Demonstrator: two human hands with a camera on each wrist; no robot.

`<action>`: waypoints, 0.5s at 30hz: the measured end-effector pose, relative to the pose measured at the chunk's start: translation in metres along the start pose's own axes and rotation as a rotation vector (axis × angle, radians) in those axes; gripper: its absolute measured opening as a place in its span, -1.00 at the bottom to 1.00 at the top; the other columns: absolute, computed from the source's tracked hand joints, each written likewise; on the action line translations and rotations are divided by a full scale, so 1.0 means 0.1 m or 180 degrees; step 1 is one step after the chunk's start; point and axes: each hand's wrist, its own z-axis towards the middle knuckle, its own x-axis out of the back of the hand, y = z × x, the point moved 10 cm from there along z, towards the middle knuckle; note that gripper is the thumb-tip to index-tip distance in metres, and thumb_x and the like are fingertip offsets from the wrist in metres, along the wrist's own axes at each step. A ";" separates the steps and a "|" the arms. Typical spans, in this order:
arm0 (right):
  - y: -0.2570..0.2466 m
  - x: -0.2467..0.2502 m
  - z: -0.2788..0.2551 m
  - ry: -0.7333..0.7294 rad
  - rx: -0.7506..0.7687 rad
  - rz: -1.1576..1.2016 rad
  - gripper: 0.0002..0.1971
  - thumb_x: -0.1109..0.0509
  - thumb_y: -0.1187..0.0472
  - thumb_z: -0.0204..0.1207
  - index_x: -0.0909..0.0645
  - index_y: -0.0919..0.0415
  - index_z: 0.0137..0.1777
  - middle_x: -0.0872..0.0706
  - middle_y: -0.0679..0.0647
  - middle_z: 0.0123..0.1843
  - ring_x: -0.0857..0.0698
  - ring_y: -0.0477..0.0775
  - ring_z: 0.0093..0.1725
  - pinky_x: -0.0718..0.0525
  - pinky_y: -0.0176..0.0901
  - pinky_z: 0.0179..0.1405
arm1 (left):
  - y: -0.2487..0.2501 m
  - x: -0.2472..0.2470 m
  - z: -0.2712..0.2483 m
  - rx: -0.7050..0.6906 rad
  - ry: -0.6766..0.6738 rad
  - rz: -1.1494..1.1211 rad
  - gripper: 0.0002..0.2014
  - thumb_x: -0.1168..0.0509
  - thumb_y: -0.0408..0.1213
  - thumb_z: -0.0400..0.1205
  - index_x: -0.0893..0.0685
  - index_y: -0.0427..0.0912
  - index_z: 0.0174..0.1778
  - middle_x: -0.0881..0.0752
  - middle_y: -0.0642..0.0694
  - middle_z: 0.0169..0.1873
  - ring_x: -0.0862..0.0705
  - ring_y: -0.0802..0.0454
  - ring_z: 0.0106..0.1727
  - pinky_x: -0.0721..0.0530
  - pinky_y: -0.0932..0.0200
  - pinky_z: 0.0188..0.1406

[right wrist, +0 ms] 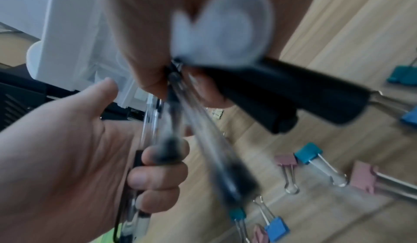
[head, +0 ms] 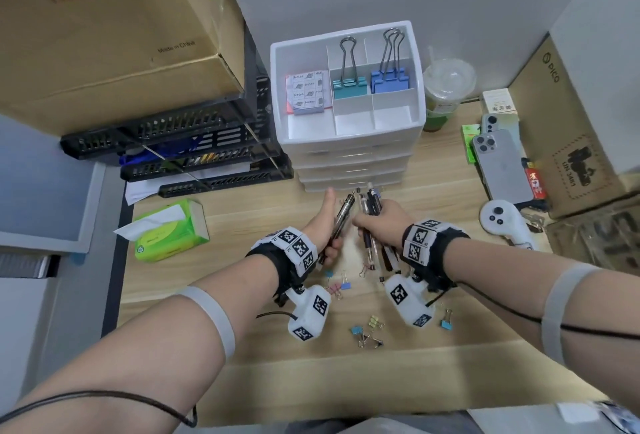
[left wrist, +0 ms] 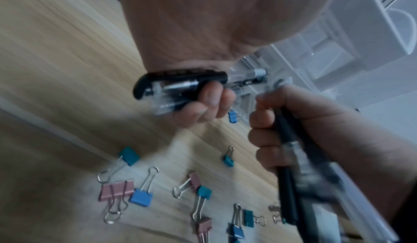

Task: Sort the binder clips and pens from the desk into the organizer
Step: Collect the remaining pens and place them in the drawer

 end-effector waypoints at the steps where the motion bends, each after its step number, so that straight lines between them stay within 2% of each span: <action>1: 0.01 -0.02 -0.01 -0.0006 0.0031 -0.0004 -0.82 -0.53 0.10 0.44 -0.65 0.16 -0.26 -0.74 0.03 -0.42 -0.64 0.00 -0.48 -0.67 -0.15 -0.40 | 0.00 -0.05 0.00 -0.0003 -0.0110 -0.0117 -0.14 0.36 0.61 0.49 -0.43 -0.12 -0.49 -0.34 0.00 -0.68 -0.25 0.08 -0.69 -0.28 0.38 -0.68; 3: 0.03 -0.05 -0.05 -0.0045 0.0088 0.0001 -0.69 -0.61 -0.07 0.40 -0.67 0.16 -0.28 -0.68 0.01 -0.46 -0.61 -0.08 -0.53 -0.59 -0.27 -0.49 | -0.01 -0.13 0.00 -0.0041 -0.0278 -0.0284 -0.12 0.34 0.63 0.47 -0.51 -0.11 -0.45 -0.35 -0.04 -0.62 -0.23 0.07 -0.65 -0.27 0.30 -0.59; 5: 0.08 -0.07 -0.07 -0.0061 0.0015 0.0053 -0.58 -0.63 -0.18 0.34 -0.65 0.18 -0.28 -0.65 0.05 -0.44 -0.59 -0.04 -0.50 -0.54 -0.31 -0.53 | -0.06 -0.17 0.00 -0.0040 -0.0360 -0.0289 -0.09 0.33 0.63 0.48 -0.58 -0.11 -0.49 -0.36 -0.06 -0.59 -0.23 0.07 -0.63 -0.28 0.28 -0.57; 8: 0.16 -0.08 -0.10 -0.0011 -0.0135 0.0064 -0.51 -0.65 -0.25 0.25 -0.61 0.18 -0.32 -0.65 0.06 -0.42 -0.60 0.04 -0.44 -0.57 -0.22 -0.44 | -0.11 -0.23 -0.03 -0.0065 -0.0386 -0.0145 -0.07 0.34 0.61 0.50 -0.61 -0.10 -0.55 -0.35 -0.10 -0.61 -0.25 0.05 -0.64 -0.35 0.29 -0.60; 9: 0.18 -0.09 -0.10 -0.0017 -0.0197 0.0105 -0.52 -0.66 -0.24 0.23 -0.61 0.17 -0.32 -0.66 0.06 -0.43 -0.61 0.05 -0.44 -0.58 -0.18 -0.41 | -0.13 -0.24 -0.02 -0.0053 -0.0390 -0.0114 -0.03 0.34 0.61 0.49 -0.63 -0.16 -0.53 -0.35 -0.11 -0.61 -0.26 0.03 -0.66 -0.35 0.28 -0.58; 10: 0.19 -0.10 -0.11 -0.0017 -0.0266 0.0167 -0.54 -0.67 -0.21 0.22 -0.61 0.16 -0.32 -0.66 0.05 -0.43 -0.61 0.05 -0.45 -0.59 -0.16 -0.39 | -0.16 -0.26 0.00 -0.0034 -0.0396 -0.0105 0.06 0.34 0.63 0.47 -0.66 -0.32 -0.44 -0.36 -0.12 -0.62 -0.28 0.02 -0.68 -0.37 0.26 -0.56; 11: 0.20 -0.10 -0.13 -0.0009 -0.0330 0.0225 -0.56 -0.67 -0.17 0.21 -0.61 0.17 -0.32 -0.67 0.04 -0.44 -0.62 0.04 -0.46 -0.59 -0.17 -0.40 | -0.18 -0.27 0.03 -0.0028 -0.0406 -0.0110 0.15 0.33 0.65 0.45 -0.63 -0.51 -0.22 -0.37 -0.13 -0.62 -0.30 0.01 -0.68 -0.40 0.24 -0.55; 12: 0.21 -0.09 -0.15 0.0022 -0.0411 0.0275 -0.60 -0.67 -0.11 0.22 -0.62 0.18 -0.31 -0.69 0.04 -0.45 -0.64 0.04 -0.47 -0.60 -0.18 -0.42 | -0.21 -0.29 0.08 -0.0020 -0.0425 -0.0117 0.20 0.31 0.67 0.43 -0.60 -0.57 -0.01 -0.39 -0.15 -0.63 -0.33 0.00 -0.69 -0.45 0.21 -0.54; 13: 0.24 -0.10 -0.15 0.0051 -0.0501 0.0326 -0.64 -0.67 -0.06 0.23 -0.65 0.19 -0.30 -0.70 0.05 -0.46 -0.66 0.06 -0.47 -0.62 -0.17 -0.42 | -0.24 -0.32 0.11 -0.0021 -0.0436 -0.0155 0.20 0.29 0.68 0.41 -0.57 -0.54 0.07 -0.42 -0.16 -0.63 -0.35 -0.01 -0.68 -0.48 0.18 -0.52; 15: 0.26 -0.10 -0.16 0.0098 -0.0623 0.0455 -0.62 -0.66 -0.03 0.16 -0.71 0.27 -0.21 -0.72 0.11 -0.42 -0.70 0.13 -0.43 -0.71 -0.05 -0.33 | -0.24 -0.38 0.13 -0.0064 -0.0441 -0.0304 0.08 0.24 0.70 0.37 -0.59 -0.35 0.00 -0.45 -0.18 -0.59 -0.40 -0.04 -0.65 -0.47 0.15 -0.48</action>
